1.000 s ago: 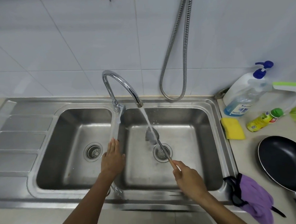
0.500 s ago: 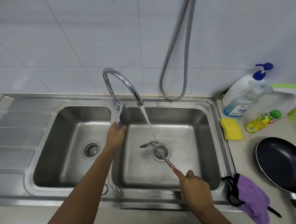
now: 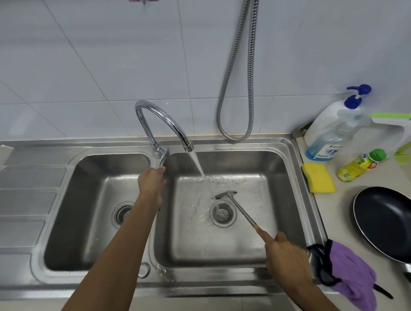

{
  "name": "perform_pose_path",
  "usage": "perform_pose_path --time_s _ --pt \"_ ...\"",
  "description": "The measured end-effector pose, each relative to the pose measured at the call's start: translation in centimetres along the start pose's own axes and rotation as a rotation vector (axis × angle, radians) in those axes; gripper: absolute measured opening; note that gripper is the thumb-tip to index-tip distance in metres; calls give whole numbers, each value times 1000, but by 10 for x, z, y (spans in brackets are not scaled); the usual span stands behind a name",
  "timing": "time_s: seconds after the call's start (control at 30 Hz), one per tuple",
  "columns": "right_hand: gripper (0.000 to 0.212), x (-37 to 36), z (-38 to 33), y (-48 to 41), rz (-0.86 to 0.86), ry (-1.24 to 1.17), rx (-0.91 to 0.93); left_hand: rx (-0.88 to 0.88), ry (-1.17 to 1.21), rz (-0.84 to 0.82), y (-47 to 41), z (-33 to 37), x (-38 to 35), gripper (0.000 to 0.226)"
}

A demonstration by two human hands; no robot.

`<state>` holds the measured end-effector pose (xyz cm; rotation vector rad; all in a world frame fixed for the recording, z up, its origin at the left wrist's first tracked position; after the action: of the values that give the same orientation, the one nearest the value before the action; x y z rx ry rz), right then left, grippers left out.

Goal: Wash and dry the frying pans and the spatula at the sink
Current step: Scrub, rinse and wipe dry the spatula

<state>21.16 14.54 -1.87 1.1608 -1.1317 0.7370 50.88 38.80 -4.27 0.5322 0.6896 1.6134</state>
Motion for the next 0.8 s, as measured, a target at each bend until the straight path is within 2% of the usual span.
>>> perform_pose_path --time_s 0.13,0.2,0.23,0.3,0.43,0.5,0.6,0.63,0.7,0.73,0.8 --pt "78 2 6 -6 -6 -19 -28 -118 1 -29 13 31 -13 17" --pt "75 2 11 -9 -22 -39 -61 -167 -58 -44 11 50 -21 47" --pt "76 1 12 -11 -29 -35 -71 -195 -113 -69 13 60 -27 42" --pt "78 1 14 -14 -9 -30 -68 -236 -210 -137 14 74 -41 18" --pt "81 8 12 -15 55 4 -18 -270 -278 -181 20 82 -47 9" --pt "81 13 11 -14 107 16 -18 -263 -317 -229 22 69 -41 14" --pt "82 18 12 -12 179 34 -33 -228 -419 -196 33 26 -22 41" --pt "83 18 11 -10 187 19 -40 -221 -445 -191 40 6 -19 40" --pt "79 17 8 -7 191 -64 -43 -203 -520 -201 64 -36 -20 21" --pt "72 18 3 -4 201 -162 -49 -146 -555 -246 80 -61 -24 12" --pt "49 17 -6 0 194 -573 -83 26 -658 -414 115 -112 -39 22"
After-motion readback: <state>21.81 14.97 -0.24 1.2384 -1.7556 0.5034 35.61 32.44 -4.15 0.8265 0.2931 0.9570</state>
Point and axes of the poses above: each hand's wrist, its own y-axis away from the middle knuckle, its own x-axis out of the back of the hand, z = x × y, the point moved 6 cm from there along -y, towards the middle knuckle, and after that the axes turned 7 degrees about x, right-handed, at the moved point
